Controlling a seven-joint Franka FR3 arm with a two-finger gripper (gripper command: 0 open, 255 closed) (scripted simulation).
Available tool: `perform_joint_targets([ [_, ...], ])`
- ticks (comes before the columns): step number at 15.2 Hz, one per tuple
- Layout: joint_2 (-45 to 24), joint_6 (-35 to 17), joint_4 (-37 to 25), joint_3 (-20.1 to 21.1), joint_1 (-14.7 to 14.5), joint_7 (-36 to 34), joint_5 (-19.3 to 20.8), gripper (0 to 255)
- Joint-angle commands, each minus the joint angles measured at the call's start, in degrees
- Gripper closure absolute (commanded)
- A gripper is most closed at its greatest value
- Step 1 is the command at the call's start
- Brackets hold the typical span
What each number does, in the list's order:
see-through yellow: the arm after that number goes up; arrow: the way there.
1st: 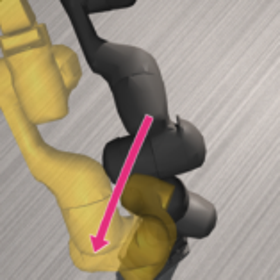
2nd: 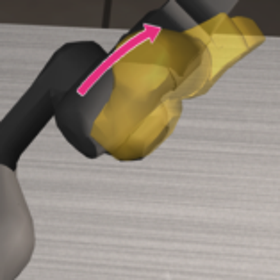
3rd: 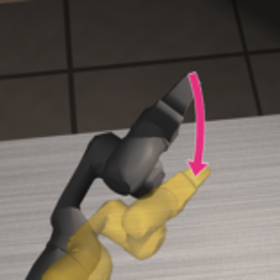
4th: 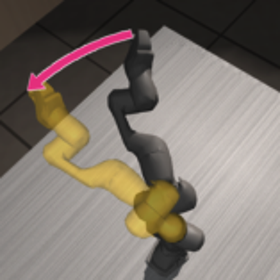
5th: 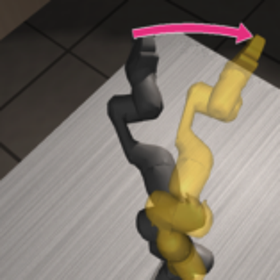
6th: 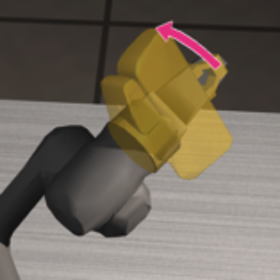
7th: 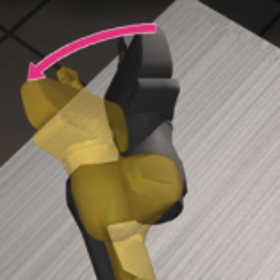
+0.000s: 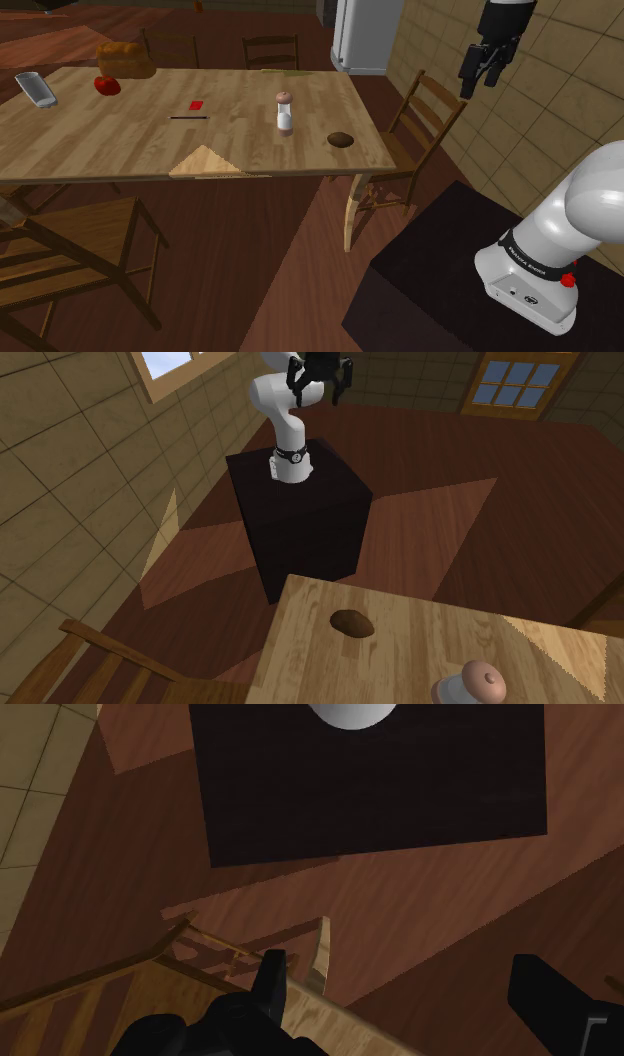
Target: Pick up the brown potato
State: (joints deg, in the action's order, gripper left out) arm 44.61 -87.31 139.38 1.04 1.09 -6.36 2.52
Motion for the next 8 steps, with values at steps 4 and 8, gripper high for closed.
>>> perform_joint_targets([
  [4, -4.3, -6.2, 1.3, -1.4, 0.0, 2.5, 1.2, 0],
  [8, -11.1, -14.4, 1.9, -3.1, -0.1, 5.8, 2.5, 0],
])
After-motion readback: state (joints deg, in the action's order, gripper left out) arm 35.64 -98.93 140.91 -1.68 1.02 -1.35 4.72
